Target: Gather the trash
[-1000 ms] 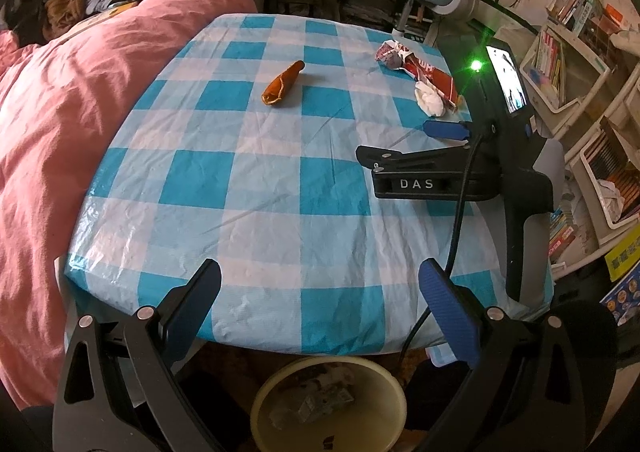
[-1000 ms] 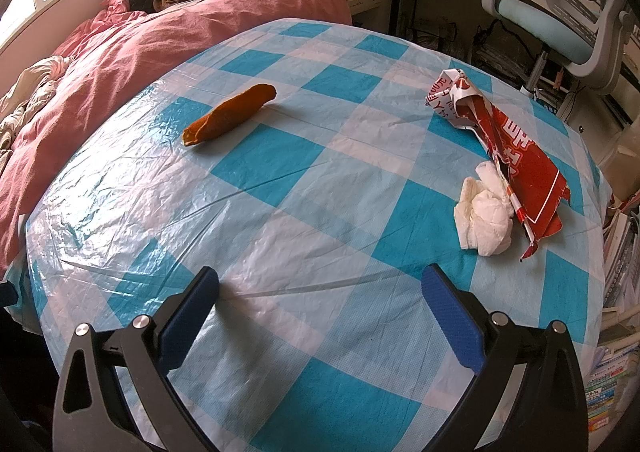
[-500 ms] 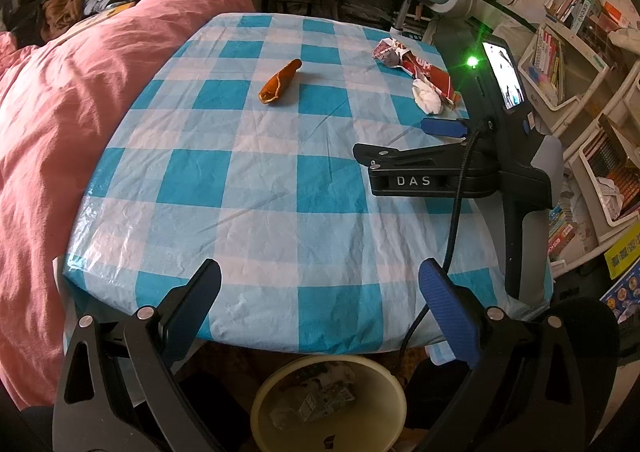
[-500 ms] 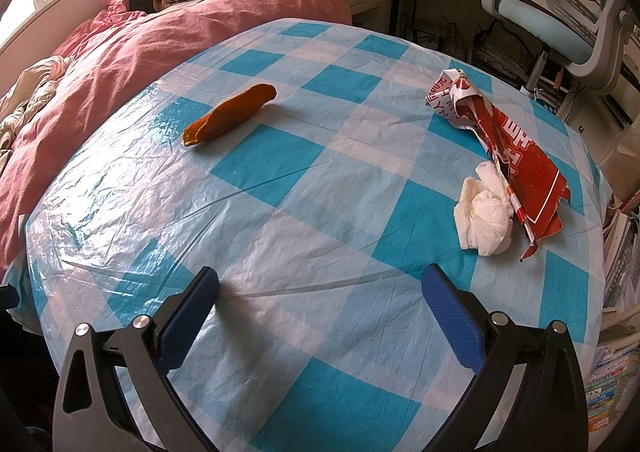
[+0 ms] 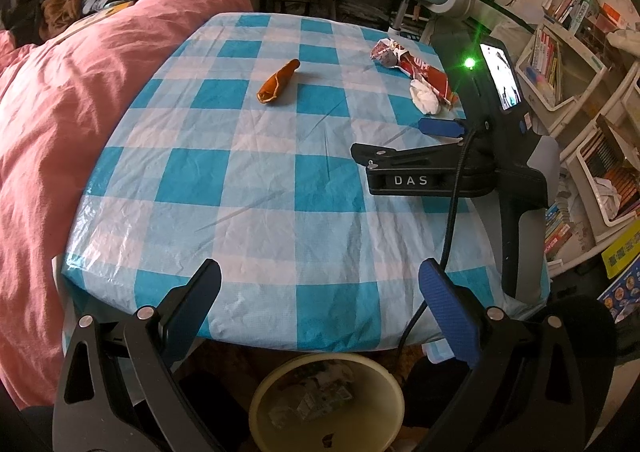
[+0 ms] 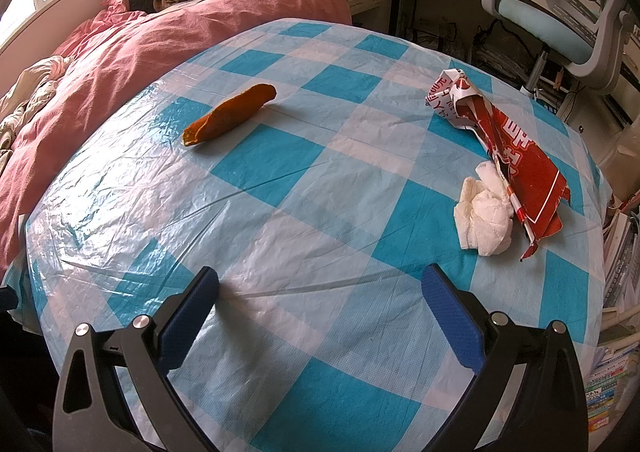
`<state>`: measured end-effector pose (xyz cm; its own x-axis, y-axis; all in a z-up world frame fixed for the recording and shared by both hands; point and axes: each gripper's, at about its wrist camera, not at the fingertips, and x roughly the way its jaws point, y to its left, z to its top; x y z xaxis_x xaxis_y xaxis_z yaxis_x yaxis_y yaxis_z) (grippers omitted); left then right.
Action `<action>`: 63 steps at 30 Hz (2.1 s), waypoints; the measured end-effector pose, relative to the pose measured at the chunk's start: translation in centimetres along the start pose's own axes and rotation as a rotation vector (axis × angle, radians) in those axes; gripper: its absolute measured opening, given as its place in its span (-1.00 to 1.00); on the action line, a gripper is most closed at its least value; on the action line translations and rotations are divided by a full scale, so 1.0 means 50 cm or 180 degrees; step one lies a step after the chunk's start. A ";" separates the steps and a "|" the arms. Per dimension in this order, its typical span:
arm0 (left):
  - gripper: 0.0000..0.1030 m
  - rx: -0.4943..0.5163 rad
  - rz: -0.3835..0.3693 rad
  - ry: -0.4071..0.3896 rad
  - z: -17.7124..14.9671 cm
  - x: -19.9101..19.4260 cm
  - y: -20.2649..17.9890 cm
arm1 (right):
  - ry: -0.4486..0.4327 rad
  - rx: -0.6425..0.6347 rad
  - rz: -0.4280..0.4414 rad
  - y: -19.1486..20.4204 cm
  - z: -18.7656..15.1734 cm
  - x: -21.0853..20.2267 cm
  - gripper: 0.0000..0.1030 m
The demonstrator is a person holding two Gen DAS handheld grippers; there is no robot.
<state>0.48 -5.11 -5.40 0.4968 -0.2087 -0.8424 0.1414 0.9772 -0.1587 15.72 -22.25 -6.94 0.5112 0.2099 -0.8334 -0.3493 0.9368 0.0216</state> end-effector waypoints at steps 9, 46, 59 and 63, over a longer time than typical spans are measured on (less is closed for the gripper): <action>0.85 0.0013 0.0012 0.0005 0.000 0.000 -0.001 | 0.0000 0.0000 0.0000 0.000 0.000 0.000 0.88; 0.85 0.0042 0.0038 0.0017 0.001 0.009 -0.006 | 0.0000 -0.0002 0.0000 0.001 0.000 0.001 0.88; 0.85 0.0071 0.0054 -0.0005 -0.003 0.007 -0.010 | 0.0000 -0.0003 0.0000 0.001 0.000 0.001 0.88; 0.85 0.0153 0.0047 0.0019 -0.007 0.008 -0.018 | 0.0000 -0.0002 0.0000 0.001 -0.001 0.000 0.88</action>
<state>0.26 -6.05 -5.74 0.4940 -0.1938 -0.8476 0.1752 0.9770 -0.1213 15.69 -22.22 -6.97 0.5113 0.2099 -0.8334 -0.3499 0.9365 0.0213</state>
